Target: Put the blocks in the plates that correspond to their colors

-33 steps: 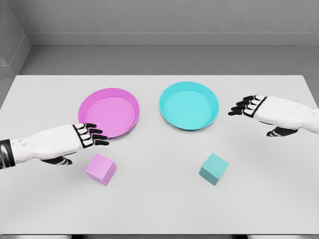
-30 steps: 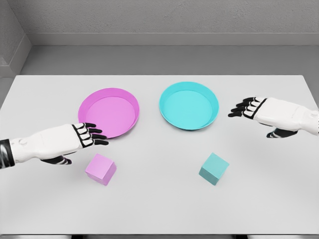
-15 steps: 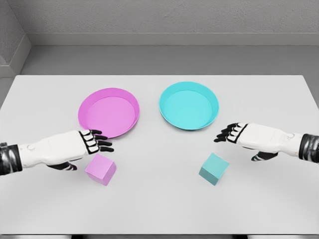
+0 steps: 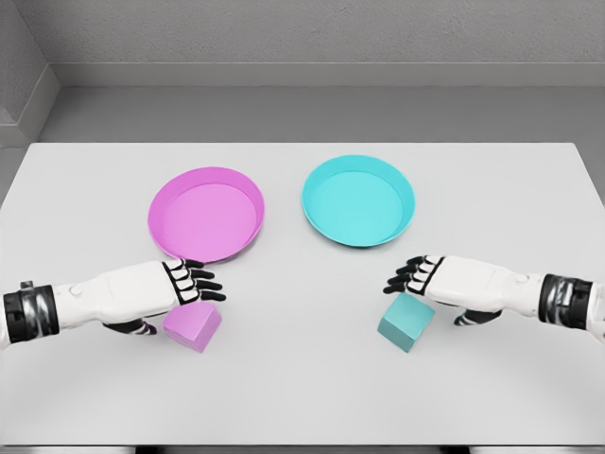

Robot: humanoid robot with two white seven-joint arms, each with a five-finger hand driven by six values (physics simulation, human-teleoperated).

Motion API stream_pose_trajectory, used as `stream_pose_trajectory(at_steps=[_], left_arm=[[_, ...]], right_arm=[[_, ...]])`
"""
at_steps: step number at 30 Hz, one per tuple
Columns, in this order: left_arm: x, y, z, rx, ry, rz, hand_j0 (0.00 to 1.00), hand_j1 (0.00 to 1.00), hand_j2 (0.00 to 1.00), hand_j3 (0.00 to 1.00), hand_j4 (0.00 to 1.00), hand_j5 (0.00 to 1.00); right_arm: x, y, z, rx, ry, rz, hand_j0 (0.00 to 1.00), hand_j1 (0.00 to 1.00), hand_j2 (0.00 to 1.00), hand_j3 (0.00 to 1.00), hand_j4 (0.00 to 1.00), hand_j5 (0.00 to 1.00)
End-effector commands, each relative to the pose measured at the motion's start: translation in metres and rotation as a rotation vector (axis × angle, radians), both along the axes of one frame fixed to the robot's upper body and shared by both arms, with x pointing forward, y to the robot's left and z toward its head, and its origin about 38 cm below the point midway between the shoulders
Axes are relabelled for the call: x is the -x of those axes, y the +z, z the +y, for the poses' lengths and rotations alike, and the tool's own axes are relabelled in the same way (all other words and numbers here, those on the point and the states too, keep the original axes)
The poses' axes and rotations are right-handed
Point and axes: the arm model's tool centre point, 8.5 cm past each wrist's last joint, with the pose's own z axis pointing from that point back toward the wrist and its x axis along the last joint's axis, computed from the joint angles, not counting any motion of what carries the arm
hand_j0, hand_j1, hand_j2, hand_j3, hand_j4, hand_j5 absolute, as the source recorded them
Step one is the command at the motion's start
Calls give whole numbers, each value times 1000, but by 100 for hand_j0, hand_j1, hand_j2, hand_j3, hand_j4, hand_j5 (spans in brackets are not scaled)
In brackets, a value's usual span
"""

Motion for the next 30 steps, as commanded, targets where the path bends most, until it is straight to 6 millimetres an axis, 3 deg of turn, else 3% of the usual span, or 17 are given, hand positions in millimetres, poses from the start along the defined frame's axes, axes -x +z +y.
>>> stream_pose_trajectory(at_steps=[1,21,30], left_arm=[[0,-1,0,5,3,7,100,100,100,100,100,100],[5,-12,-2,1,-4,39,100,100,100,100,100,100],[7,-21,1,-12,5,63,100,100,100,100,100,100]], right_arm=[[1,3,4,-4,11,-1,100,100,100,100,100,100],[7,-11,32,-15,54,18,100,100,100,100,100,100],[11,-22,32,5,57,41,100,100,100,100,100,100]])
